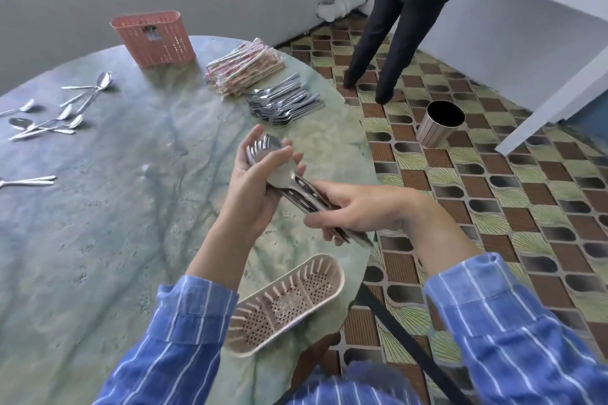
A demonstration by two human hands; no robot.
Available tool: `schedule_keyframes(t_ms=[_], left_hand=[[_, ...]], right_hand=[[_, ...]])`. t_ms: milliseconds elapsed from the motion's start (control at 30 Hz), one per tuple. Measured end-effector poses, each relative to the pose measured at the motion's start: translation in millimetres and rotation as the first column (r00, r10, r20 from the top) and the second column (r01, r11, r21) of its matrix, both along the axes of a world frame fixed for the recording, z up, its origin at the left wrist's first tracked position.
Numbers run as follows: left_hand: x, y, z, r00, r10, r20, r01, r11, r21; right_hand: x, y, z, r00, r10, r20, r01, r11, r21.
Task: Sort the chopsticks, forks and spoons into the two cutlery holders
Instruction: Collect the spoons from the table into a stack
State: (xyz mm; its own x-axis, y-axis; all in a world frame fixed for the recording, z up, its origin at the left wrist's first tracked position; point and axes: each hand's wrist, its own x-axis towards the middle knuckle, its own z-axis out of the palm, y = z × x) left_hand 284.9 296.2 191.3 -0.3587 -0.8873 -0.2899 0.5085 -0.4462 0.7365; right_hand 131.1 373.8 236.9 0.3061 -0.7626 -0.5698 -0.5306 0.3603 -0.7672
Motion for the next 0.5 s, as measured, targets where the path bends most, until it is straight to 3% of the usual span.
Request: schedule_keyframes(t_ms=[100,233,367,500], left_hand=[[-24,-10,1,0.992,0.042,0.116,-0.043,0.999,0.005],[-68,-36,-8,0.98,0.125,0.152,-0.138,0.988,0.075],[-108,-73,-22,0.935,0.029,0.354,-0.074,0.991,0.114],[-147,-94,-27,0.921,-0.008,0.39,-0.052,0.988,0.145]], right_hand=[[-29,-11,-4,0.999,0.013,0.045,-0.012,1.0,-0.021],[-73,-37,-16,0.994,-0.005,0.111,0.008,1.0,-0.029],[-128,-72,-34,0.999,0.045,0.018,-0.043,0.992,-0.117],[-183,-108,-51,0.983,0.144,-0.112,-0.162,0.97,-0.18]])
